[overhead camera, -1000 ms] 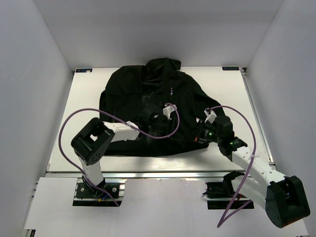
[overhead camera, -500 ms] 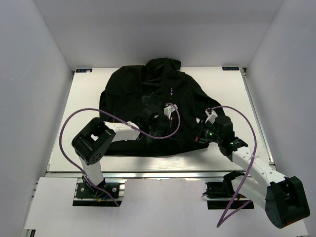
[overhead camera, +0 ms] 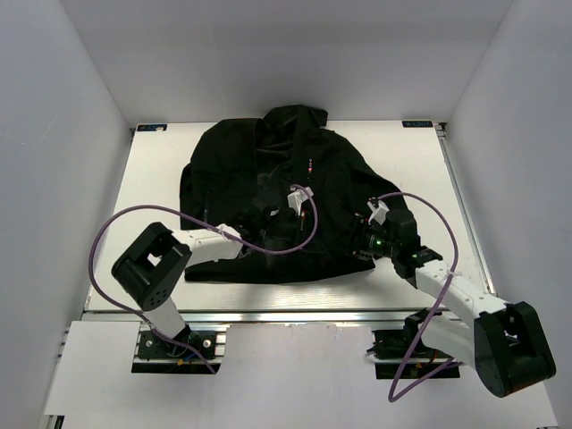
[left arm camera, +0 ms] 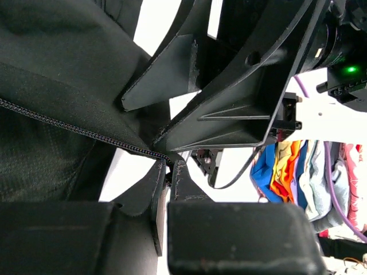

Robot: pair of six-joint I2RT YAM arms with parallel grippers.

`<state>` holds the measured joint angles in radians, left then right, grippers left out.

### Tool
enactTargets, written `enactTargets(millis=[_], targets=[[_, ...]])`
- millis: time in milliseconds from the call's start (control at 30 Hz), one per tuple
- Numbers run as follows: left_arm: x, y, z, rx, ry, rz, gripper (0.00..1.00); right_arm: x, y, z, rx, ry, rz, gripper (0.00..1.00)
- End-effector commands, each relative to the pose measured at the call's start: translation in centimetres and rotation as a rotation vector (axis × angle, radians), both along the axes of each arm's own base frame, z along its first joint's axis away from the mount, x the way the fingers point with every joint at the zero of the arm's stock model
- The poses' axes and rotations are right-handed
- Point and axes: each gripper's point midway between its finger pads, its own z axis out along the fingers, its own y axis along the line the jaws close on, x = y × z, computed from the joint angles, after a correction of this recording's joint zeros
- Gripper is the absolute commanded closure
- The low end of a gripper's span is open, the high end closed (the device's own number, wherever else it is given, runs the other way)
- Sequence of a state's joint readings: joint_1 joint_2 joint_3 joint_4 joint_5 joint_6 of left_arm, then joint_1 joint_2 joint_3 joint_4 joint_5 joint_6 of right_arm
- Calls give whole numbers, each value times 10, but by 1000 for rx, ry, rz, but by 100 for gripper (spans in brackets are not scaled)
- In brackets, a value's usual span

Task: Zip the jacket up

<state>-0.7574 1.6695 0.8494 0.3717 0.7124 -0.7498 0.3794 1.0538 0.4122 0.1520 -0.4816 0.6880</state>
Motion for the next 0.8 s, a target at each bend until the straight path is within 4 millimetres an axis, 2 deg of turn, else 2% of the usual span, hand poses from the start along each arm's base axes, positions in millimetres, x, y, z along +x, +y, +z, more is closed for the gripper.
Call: enactTargets(millis=[0,100,233,367,567,667,767], targets=[[-3,-2,26,-52,-60,3,100,-7,12,8,65,0,62,35],[-5,-1,29,-66,-74,3,100,-10,18,9,112,30,79,35],[-5,0,25,-47,-89,17,100,-23,31,21,221,83,169,36],[-7,2,25,-58,-103,19,100,-24,33,30,240,79,190,35],[-15,0,42,-145,-173,-13,100,-30,34,36,249,124,209,34],[-14,-2,55,-193,-221,-12,100,-32,35,39,258,131,221,36],[-11,-7,56,-194,-226,-16,100,-34,37,49,289,119,246,44]])
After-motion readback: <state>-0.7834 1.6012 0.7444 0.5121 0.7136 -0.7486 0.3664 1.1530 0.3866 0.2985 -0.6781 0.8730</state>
